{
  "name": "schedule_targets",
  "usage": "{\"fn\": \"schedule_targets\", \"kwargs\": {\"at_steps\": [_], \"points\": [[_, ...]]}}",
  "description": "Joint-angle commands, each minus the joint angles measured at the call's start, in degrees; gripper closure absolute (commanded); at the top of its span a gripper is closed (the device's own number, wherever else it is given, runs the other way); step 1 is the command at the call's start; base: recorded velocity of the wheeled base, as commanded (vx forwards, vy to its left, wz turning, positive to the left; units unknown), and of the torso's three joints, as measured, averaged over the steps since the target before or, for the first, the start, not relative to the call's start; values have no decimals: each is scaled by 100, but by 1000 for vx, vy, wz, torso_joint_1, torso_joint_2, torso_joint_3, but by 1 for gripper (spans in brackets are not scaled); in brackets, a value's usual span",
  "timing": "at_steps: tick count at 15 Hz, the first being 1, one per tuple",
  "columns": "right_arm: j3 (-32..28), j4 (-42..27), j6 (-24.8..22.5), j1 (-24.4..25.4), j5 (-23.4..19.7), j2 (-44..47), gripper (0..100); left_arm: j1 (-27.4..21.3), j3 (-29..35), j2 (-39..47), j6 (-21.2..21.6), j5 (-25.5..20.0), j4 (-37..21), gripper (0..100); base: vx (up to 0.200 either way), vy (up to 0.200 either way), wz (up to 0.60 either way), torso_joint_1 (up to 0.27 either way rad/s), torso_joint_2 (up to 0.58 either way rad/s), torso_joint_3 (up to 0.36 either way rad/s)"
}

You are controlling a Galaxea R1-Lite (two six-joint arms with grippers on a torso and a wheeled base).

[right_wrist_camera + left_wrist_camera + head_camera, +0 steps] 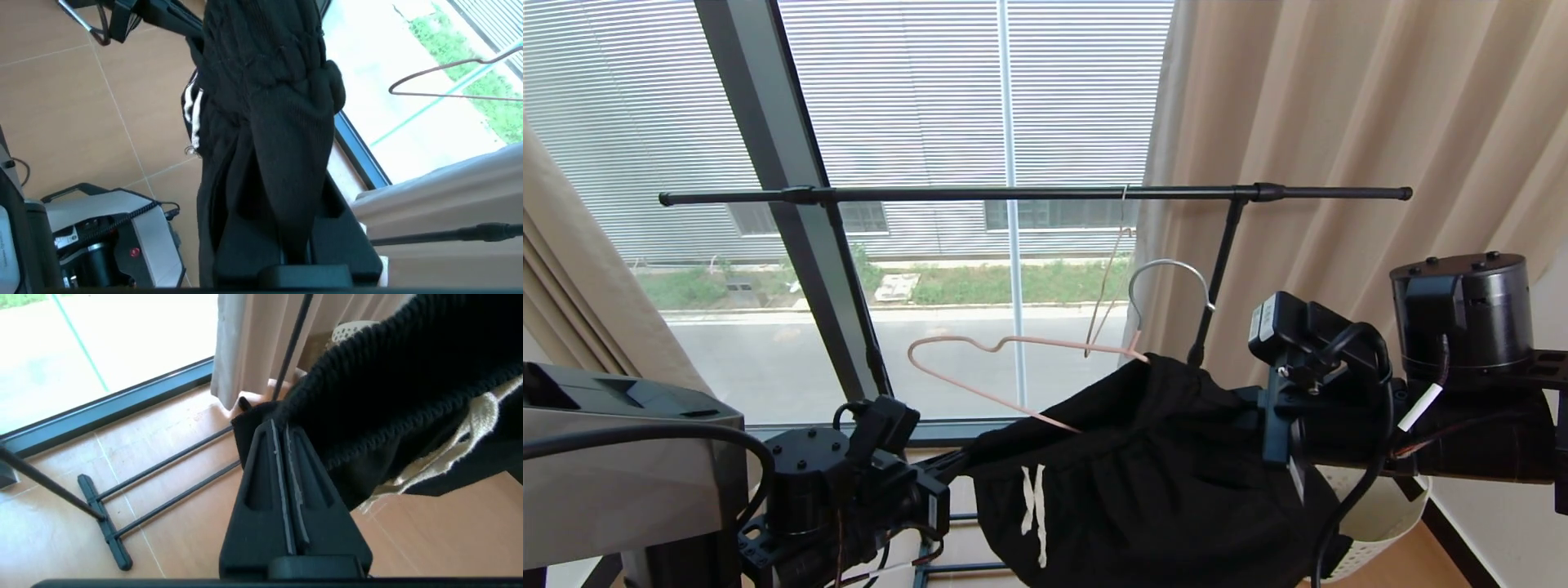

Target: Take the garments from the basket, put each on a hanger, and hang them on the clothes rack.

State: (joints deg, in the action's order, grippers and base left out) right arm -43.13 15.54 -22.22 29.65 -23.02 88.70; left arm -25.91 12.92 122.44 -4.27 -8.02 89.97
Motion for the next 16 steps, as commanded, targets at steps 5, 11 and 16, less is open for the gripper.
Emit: {"fn": "schedule_targets", "kwargs": {"at_steps": [5, 11, 16], "points": [[173, -7, -19, -3, 16, 51, 100, 648, 211, -71, 22, -15, 3, 100, 0, 0, 0, 0, 0, 0], [235, -7, -89, -3, 34, 359, 100, 798, 413, -221, 31, -15, 3, 100, 0, 0, 0, 0, 0, 0], [314, -34, -353, -3, 43, 376, 100, 965, 527, -317, 93, -15, 3, 100, 0, 0, 0, 0, 0, 0]]}}
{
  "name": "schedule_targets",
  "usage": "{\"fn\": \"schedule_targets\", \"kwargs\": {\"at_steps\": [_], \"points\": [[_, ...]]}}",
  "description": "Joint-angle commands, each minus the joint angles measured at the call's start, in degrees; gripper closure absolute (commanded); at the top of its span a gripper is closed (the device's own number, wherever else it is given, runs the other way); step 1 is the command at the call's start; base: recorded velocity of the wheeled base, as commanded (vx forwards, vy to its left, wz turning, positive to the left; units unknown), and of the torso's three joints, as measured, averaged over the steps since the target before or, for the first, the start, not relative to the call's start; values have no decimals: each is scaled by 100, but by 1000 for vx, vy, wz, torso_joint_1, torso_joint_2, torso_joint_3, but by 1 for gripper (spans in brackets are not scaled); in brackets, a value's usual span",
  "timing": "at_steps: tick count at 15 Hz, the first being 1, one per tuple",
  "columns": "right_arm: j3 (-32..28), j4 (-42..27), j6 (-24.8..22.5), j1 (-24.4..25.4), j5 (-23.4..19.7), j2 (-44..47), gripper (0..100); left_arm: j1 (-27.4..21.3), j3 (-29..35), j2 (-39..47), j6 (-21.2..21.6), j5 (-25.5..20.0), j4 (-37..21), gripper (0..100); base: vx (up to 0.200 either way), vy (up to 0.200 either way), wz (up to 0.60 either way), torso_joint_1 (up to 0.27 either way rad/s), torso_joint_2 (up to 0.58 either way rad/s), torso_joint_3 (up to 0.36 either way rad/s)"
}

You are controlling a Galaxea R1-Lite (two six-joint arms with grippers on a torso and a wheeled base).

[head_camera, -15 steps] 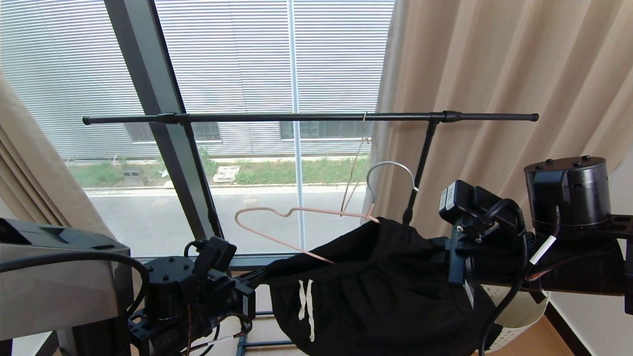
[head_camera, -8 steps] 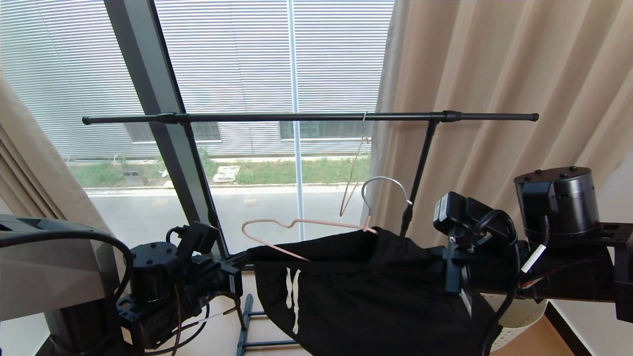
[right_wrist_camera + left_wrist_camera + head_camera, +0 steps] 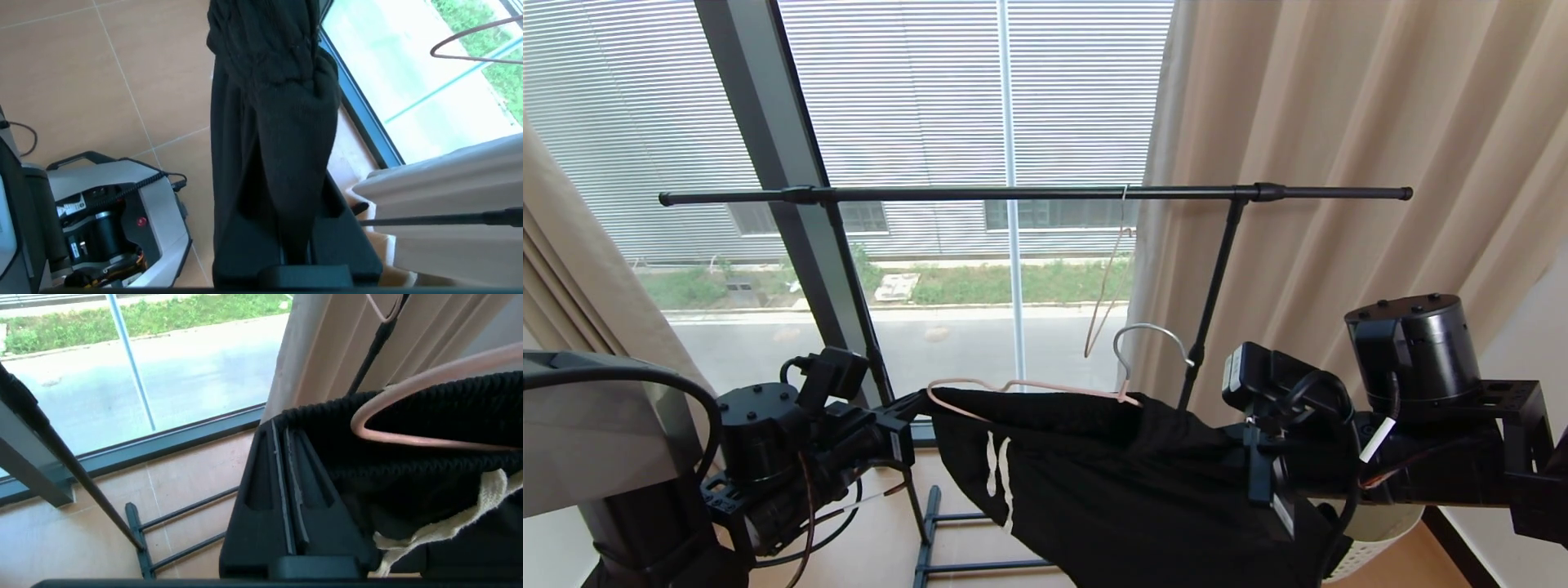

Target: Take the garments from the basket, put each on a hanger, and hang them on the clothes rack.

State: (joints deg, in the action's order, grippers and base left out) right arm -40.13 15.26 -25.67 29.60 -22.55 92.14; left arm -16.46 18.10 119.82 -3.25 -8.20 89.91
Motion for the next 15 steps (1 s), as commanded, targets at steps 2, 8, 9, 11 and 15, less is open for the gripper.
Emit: {"fn": "schedule_targets", "kwargs": {"at_steps": [2, 8, 9, 11, 15], "points": [[76, -6, -25, 2, -4, 112, 100, 72, 53, -99, -8, 3, 9, 100, 0, 0, 0, 0, 0, 0], [120, -23, -430, -7, 216, 296, 100, 116, 79, -354, 0, -6, 9, 100, 0, 0, 0, 0, 0, 0], [128, -32, -456, -59, 216, 314, 100, 143, 79, -381, 0, -6, 9, 100, 0, 0, 0, 0, 0, 0], [137, -32, -632, -121, 216, 322, 100, 152, 97, -398, 0, -6, 9, 100, 0, 0, 0, 0, 0, 0], [216, -41, -948, -306, 216, 305, 100, 257, 141, -398, 0, -23, 9, 100, 0, 0, 0, 0, 0, 0]]}}
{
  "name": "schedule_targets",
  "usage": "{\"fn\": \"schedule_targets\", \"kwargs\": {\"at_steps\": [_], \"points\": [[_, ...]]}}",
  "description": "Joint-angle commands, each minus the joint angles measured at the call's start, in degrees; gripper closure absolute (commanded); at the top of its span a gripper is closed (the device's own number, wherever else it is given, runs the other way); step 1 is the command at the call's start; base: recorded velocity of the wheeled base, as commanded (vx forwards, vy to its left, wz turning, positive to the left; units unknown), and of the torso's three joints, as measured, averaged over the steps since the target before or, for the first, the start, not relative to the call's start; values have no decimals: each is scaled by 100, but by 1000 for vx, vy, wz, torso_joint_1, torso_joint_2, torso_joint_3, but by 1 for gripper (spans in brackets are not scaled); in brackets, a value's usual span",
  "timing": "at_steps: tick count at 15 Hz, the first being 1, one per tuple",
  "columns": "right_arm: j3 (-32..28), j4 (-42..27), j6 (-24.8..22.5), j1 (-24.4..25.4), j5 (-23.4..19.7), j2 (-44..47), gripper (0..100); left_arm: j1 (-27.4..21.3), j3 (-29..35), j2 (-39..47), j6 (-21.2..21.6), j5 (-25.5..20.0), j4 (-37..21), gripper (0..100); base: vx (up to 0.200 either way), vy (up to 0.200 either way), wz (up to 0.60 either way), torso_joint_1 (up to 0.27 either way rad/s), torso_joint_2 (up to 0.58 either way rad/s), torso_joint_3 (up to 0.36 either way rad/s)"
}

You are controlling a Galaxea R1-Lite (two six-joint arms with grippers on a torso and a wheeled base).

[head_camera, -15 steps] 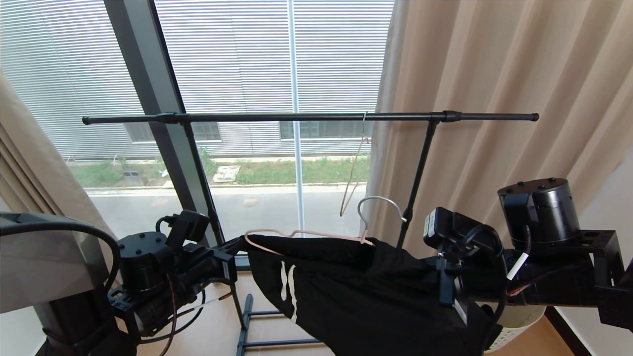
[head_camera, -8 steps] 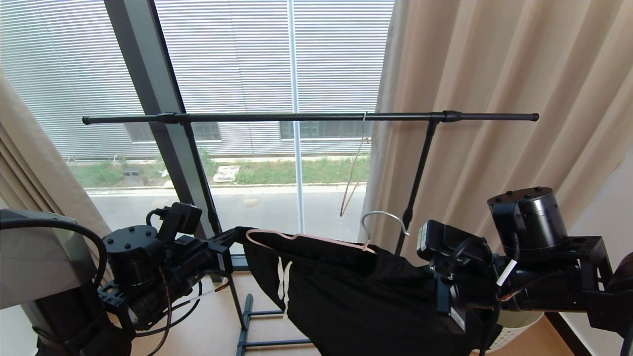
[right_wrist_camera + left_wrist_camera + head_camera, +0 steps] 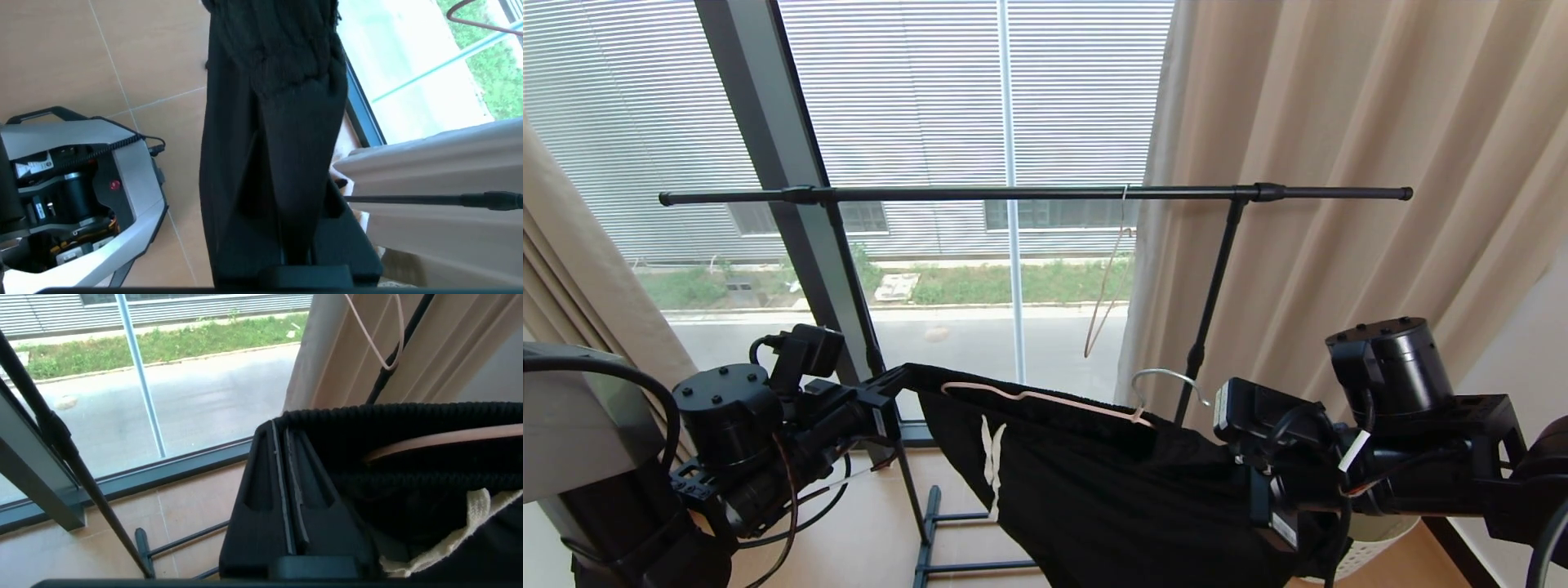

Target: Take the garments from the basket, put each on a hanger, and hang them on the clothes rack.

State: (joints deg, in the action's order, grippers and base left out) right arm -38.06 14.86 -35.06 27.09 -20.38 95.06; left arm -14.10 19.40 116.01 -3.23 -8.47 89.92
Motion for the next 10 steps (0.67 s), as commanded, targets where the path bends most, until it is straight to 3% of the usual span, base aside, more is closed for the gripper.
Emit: {"fn": "schedule_targets", "kwargs": {"at_steps": [1, 10], "points": [[18, -1, -54, -54, -1, 30, 100, 22, 3, -34, -2, 3, 8, 100, 0, 0, 0, 0, 0, 0], [-26, 61, -54, -28, 465, 513, 100, -286, -164, -403, 15, 3, 8, 100, 0, 0, 0, 0, 0, 0]]}}
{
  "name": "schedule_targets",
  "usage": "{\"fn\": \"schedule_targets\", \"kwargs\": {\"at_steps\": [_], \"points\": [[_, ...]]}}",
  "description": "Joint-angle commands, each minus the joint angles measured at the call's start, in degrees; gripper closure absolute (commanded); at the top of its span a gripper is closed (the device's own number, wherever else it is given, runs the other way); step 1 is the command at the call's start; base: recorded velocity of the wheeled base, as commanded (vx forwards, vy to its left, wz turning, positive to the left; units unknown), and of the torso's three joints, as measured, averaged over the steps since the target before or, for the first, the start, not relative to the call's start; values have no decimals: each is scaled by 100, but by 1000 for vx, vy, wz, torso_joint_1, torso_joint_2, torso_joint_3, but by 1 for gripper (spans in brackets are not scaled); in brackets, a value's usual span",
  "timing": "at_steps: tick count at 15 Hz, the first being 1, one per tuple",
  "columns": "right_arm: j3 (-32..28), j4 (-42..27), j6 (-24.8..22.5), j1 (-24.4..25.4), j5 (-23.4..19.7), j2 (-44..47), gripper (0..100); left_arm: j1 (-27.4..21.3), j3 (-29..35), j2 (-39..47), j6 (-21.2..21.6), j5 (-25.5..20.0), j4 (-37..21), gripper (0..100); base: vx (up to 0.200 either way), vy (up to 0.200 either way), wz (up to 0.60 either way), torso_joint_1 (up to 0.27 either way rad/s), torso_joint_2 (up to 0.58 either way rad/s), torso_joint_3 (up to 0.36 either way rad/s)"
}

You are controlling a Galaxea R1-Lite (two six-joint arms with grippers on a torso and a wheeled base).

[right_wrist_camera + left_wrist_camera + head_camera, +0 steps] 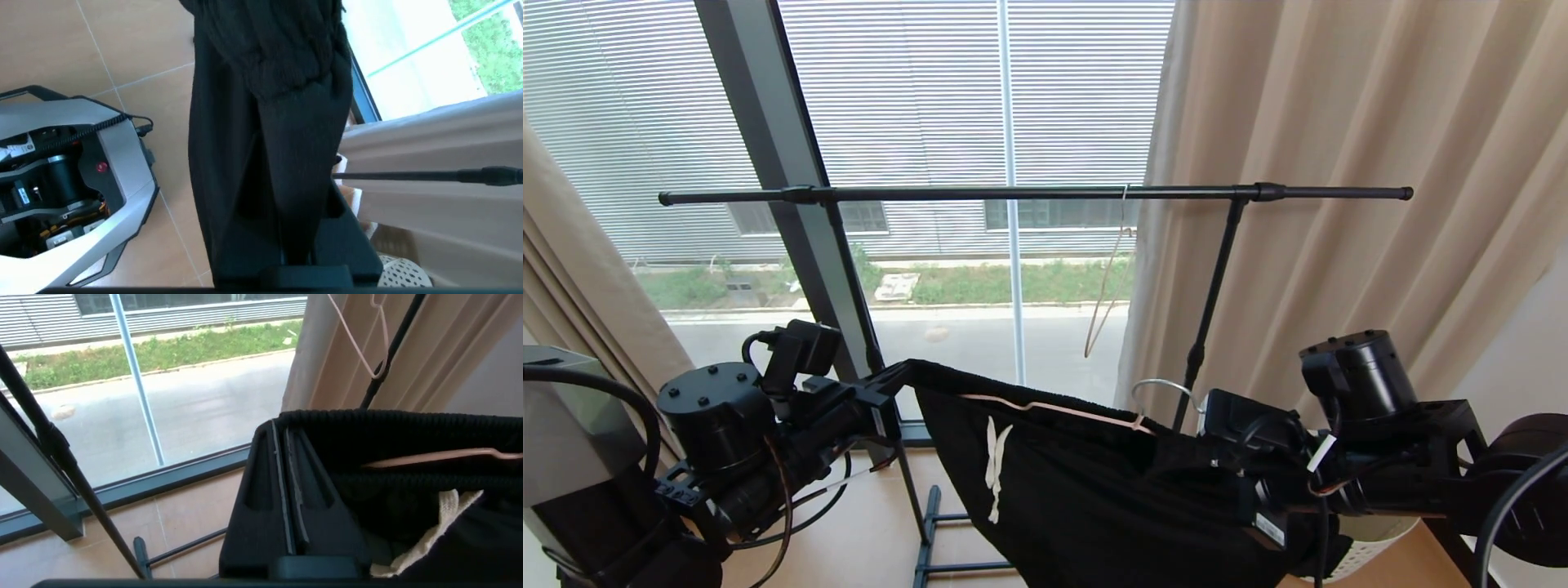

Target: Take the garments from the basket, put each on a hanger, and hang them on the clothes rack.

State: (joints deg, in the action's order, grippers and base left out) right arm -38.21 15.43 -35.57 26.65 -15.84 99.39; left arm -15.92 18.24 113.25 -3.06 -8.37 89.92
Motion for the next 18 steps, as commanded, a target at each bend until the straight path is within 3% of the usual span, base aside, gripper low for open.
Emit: {"fn": "schedule_targets", "kwargs": {"at_steps": [1, 3, 4, 8, 14, 16, 17, 18], "points": [[-29, 12, -2, 25, 116, 186, 100, -192, -110, -198, 7, 3, 8, 100, 0, 0, 0, 0, 0, 0], [-82, 21, 6, 33, 248, 248, 100, -271, -22, -391, 192, 11, 8, 100, 0, 0, 0, 0, 0, 0], [-196, 30, 33, 42, 309, 274, 100, -315, 268, -664, 429, 29, -545, 100, 0, 0, 0, 0, 0, 0], [-275, 39, 68, 42, 327, 335, 100, -781, 1666, -1244, 728, 231, -3279, 100, 0, 0, 0, 0, 0, 0], [-284, 557, 156, 42, 916, 467, 100, -1704, 2544, -1473, 1176, 917, -4914, 100, 0, 0, 0, 0, 0, 0], [-328, 724, 455, 42, 1003, 520, 100, -1941, 2773, -1604, 1185, 1075, -5555, 100, 0, 0, 0, 0, 0, 0], [-416, 839, 938, 139, 1056, 582, 100, -2099, 2940, -1710, 1176, 1084, -6012, 100, 0, 0, 0, 0, 0, 0], [-477, 874, 1052, 192, 1118, 608, 100, -2170, 2993, -1771, 1167, 1084, -6179, 100, 0, 0, 0, 0, 0, 0]]}}
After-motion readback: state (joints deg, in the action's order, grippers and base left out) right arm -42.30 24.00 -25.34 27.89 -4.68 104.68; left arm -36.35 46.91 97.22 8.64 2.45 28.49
